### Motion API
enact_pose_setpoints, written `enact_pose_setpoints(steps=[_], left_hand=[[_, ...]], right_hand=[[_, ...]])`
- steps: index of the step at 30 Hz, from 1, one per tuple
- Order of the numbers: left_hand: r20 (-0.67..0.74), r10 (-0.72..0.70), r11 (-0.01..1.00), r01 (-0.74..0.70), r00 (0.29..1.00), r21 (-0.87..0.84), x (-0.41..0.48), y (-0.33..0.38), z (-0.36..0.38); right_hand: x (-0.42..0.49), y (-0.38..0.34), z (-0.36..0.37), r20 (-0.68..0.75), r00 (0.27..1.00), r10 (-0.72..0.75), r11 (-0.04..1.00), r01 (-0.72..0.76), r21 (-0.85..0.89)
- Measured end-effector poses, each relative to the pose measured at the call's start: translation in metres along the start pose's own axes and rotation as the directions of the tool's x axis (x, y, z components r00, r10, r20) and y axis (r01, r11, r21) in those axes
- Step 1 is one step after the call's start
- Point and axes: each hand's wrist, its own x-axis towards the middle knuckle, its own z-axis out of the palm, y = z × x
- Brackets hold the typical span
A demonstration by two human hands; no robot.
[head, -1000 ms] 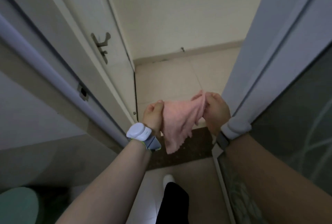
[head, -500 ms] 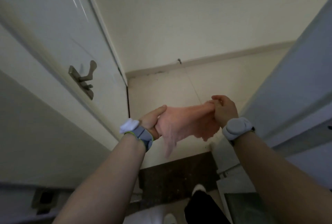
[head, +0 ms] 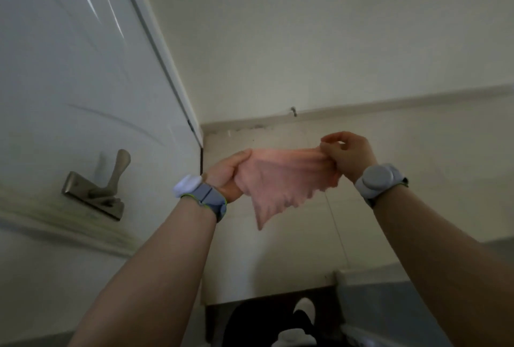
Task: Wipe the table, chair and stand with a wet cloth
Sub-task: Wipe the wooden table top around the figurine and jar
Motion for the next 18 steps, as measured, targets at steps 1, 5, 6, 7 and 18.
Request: enact_pose_setpoints(steps=[1,5,6,7,18], left_hand=[[0.019,0.019,1.000,-0.019,1.000,0.000,0.014,0.011,-0.005],[-0.088,0.169,0.986,-0.169,0.982,0.006,0.079,0.064,-0.014],[-0.166,0.188,0.981,-0.194,0.968,-0.022,0.088,0.068,-0.017],[-0.244,0.202,0.977,-0.214,0.948,-0.021,0.117,0.089,-0.017],[-0.053,0.373,0.624,-0.207,0.926,0.754,0.286,0.191,0.053]], right_hand=[[0.016,-0.003,0.001,0.000,1.000,-0.010,1.000,0.010,-0.029],[0.085,-0.014,0.005,-0.089,0.996,-0.005,0.999,0.002,-0.039],[0.091,-0.015,0.004,-0.102,0.995,0.000,1.000,-0.003,-0.031],[0.115,-0.019,0.003,-0.141,0.990,0.013,0.999,-0.017,-0.028],[0.226,-0.007,-0.064,-0.529,0.827,0.191,0.981,-0.141,0.134]])
